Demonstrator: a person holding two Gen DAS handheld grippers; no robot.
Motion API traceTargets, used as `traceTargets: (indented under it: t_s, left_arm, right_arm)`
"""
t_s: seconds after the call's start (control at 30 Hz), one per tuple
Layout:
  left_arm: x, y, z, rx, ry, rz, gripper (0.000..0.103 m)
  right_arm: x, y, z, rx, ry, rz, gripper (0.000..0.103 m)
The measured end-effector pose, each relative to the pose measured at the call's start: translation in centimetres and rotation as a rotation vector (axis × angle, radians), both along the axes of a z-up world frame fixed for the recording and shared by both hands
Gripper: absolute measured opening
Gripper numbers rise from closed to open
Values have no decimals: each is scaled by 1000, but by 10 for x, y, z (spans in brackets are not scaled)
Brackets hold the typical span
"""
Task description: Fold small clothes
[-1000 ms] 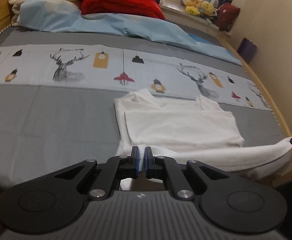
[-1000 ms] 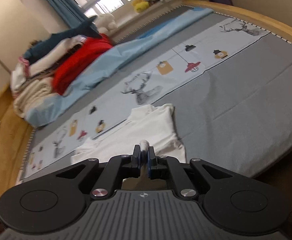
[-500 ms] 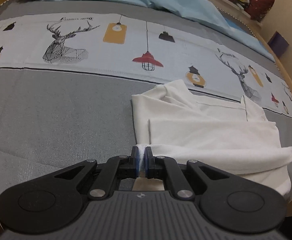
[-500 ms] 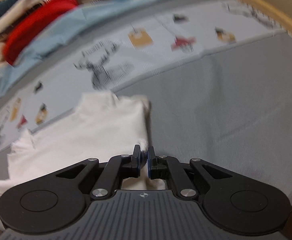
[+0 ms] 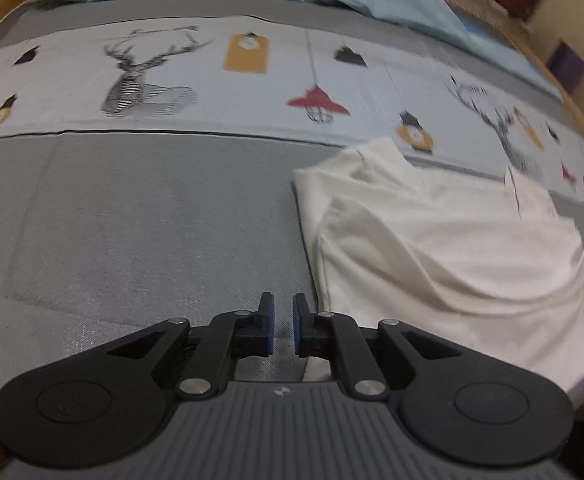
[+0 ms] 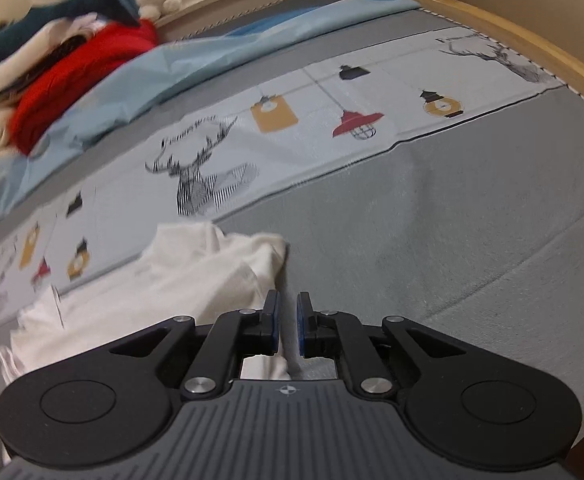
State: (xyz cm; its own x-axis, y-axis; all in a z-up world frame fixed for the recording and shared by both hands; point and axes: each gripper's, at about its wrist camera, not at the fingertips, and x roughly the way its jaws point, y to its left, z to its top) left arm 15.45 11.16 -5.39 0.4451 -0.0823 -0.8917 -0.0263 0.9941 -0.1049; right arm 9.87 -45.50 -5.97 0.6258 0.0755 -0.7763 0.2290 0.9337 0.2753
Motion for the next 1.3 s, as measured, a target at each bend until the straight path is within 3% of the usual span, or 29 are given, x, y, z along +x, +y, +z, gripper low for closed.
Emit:
traceTargets:
  t_s: [0.27,0.47,0.53,0.83,0.9,0.93,0.97,1.1,1.3]
  left_arm:
    - [22,-13,-10,-46,3,29,26]
    - [46,-26,-17,-26,10,29,36]
    - [54,-28,-21,-19,18,36,42]
    - [80,-32,-38,-17,48,28,44]
    - [82,-32,-39,-23,46,18,39]
    - [82,-33,-38,-25,42,7,19]
    - [82,-34,-37,-19,38,-9,8]
    - [75,-32,-17,16,-57,-18,5]
    - [75,-18,8,10,-222,79,5]
  right_arm:
    - [19,21,-17,-26,63,106,14]
    - [42,34,-29,-44,89,149,17]
    - [49,37,-34,-59,99,160,24]
    - [72,39,-46,-64,113,181,26]
    - [74,41,-44,-77,107,193,25]
    - [74,42,-41,-85,95,199,17]
    - [73,43,-38,-96,84,202,10]
    - [70,40,-16,-75,-16,165,4]
    - [74,32,5,-49,-161,41,4]
